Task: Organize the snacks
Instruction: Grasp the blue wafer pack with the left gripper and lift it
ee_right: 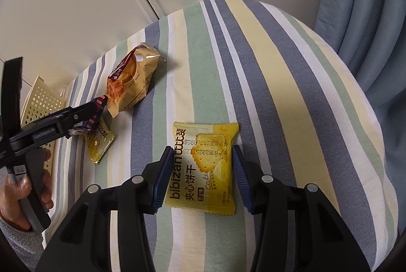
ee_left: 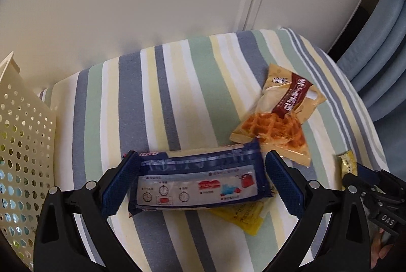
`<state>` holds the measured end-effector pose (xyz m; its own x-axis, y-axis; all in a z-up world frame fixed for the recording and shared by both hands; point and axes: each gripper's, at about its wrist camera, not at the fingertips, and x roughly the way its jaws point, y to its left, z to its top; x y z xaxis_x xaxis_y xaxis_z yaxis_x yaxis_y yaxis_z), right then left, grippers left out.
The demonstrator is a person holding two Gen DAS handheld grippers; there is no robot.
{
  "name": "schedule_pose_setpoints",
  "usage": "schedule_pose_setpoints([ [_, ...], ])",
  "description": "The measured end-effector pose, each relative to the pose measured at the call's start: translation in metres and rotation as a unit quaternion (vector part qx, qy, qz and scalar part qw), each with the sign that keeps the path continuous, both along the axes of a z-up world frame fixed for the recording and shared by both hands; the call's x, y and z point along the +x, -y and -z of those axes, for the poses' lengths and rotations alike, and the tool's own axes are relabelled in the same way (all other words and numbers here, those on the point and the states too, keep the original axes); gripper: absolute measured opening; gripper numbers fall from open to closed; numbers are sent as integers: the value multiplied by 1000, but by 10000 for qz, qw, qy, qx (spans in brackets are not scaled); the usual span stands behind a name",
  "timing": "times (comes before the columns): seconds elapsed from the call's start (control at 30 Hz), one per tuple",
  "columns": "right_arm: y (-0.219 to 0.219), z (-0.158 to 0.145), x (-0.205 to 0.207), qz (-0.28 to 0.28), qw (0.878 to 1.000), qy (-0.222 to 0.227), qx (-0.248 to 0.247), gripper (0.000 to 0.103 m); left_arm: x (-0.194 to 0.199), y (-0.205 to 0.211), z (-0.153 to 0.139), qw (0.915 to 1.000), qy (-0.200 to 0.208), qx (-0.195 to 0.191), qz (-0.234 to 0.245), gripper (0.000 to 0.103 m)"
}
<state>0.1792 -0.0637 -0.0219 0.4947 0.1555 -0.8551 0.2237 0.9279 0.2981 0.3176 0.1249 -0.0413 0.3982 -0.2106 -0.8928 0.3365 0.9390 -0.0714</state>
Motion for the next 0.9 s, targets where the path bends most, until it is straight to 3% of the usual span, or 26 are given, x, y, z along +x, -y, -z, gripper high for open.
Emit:
schedule_pose_setpoints([
  [0.33, 5, 1, 0, 22, 9999, 36, 166, 47, -3, -11, -1, 9996, -143, -99, -242, 101],
  [0.43, 6, 1, -1, 19, 9998, 36, 172, 47, -3, -6, 3, 9995, -97, -10, -293, 101],
  [0.57, 7, 1, -1, 18, 9997, 41, 220, 47, -7, 7, 15, 9986, 109, 455, -247, 101],
  [0.7, 9, 2, -2, 21, 9995, 54, 303, 47, -8, 5, 14, 9986, 163, 444, -240, 101],
  [0.9, 12, 4, 0, 25, 9992, 65, 398, 47, -18, -5, -1, 9982, 306, 414, -311, 92],
])
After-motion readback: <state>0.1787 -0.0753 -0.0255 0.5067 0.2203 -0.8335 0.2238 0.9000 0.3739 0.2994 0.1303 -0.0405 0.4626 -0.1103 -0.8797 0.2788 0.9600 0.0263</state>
